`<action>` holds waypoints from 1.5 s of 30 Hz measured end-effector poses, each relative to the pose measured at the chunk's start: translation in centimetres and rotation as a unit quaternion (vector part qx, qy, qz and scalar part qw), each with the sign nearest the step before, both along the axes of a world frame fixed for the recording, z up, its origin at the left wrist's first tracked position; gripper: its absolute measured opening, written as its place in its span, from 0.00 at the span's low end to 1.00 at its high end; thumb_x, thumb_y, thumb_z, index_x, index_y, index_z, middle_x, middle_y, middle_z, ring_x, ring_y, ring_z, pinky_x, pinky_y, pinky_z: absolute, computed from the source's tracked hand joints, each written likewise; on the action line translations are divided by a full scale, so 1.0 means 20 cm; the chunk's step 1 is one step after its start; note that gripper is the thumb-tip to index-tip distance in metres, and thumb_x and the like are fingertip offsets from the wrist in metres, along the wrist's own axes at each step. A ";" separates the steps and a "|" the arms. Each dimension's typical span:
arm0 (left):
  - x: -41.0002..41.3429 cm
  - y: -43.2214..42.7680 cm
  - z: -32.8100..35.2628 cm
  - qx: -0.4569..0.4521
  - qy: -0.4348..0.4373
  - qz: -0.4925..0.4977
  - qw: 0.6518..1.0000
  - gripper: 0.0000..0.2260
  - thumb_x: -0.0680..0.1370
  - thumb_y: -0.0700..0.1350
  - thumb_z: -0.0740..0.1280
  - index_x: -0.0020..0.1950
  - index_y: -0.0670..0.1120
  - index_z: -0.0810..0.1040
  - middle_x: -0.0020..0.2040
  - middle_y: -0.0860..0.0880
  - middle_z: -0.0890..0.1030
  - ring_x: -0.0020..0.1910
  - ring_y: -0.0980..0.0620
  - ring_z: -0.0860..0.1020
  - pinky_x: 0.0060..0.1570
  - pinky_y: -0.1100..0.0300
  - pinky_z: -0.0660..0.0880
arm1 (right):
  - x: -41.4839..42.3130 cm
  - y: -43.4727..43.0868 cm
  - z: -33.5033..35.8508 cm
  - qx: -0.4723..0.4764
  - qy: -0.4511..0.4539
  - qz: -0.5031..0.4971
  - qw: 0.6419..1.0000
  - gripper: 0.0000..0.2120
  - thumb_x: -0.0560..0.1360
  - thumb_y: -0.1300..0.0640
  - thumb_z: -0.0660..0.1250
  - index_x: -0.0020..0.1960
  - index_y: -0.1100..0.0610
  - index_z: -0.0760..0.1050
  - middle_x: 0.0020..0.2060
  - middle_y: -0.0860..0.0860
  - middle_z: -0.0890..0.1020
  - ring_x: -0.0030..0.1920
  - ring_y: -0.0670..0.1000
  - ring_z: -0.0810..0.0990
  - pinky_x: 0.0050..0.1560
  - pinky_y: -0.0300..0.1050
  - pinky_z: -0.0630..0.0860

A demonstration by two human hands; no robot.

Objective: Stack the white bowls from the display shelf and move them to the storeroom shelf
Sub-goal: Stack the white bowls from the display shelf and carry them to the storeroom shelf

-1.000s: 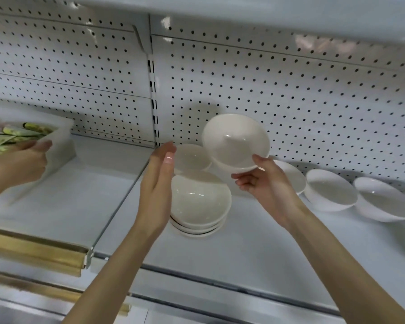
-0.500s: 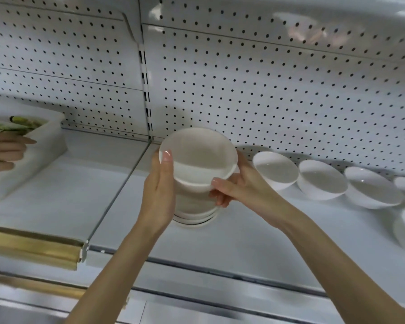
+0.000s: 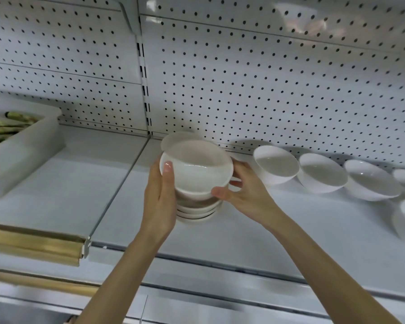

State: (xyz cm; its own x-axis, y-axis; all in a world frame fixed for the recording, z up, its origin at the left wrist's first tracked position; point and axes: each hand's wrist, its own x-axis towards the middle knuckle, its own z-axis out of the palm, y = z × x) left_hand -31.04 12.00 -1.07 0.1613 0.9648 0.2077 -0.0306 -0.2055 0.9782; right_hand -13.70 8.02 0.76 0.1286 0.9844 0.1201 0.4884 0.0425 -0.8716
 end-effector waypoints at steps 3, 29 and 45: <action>0.00 -0.01 -0.02 -0.005 0.004 -0.001 1.000 0.19 0.80 0.59 0.49 0.67 0.58 0.68 0.61 0.60 0.75 0.58 0.70 0.74 0.49 0.78 0.70 | 0.00 -0.01 -0.04 -0.014 0.013 -0.012 1.000 0.42 0.57 0.33 0.70 0.69 0.38 0.63 0.63 0.48 0.70 0.62 0.46 0.74 0.66 0.48 0.72; 0.00 0.02 -0.12 -0.102 -0.103 -0.049 0.988 0.37 0.69 0.72 0.63 0.73 0.54 0.66 0.68 0.52 0.76 0.67 0.51 0.74 0.69 0.42 0.68 | -0.09 -0.06 -0.16 -0.113 0.275 0.033 0.954 0.43 0.61 0.44 0.74 0.72 0.41 0.60 0.65 0.43 0.74 0.65 0.47 0.74 0.59 0.47 0.78; 0.84 -0.72 0.07 -0.074 -0.094 -0.228 0.966 0.33 0.70 0.66 0.62 0.72 0.54 0.67 0.66 0.53 0.77 0.66 0.53 0.75 0.68 0.45 0.70 | 0.62 -1.08 0.01 -0.008 0.240 -0.136 0.961 0.38 0.62 0.44 0.73 0.70 0.44 0.64 0.62 0.45 0.77 0.63 0.50 0.75 0.54 0.48 0.80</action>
State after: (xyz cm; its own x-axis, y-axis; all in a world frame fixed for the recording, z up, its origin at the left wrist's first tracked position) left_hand -14.20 -2.46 0.29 0.5496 0.8235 0.1405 -0.2646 0.0120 0.9643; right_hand -1.22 -13.61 1.05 0.4192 0.9074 -0.0317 0.0207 -0.0445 -0.9988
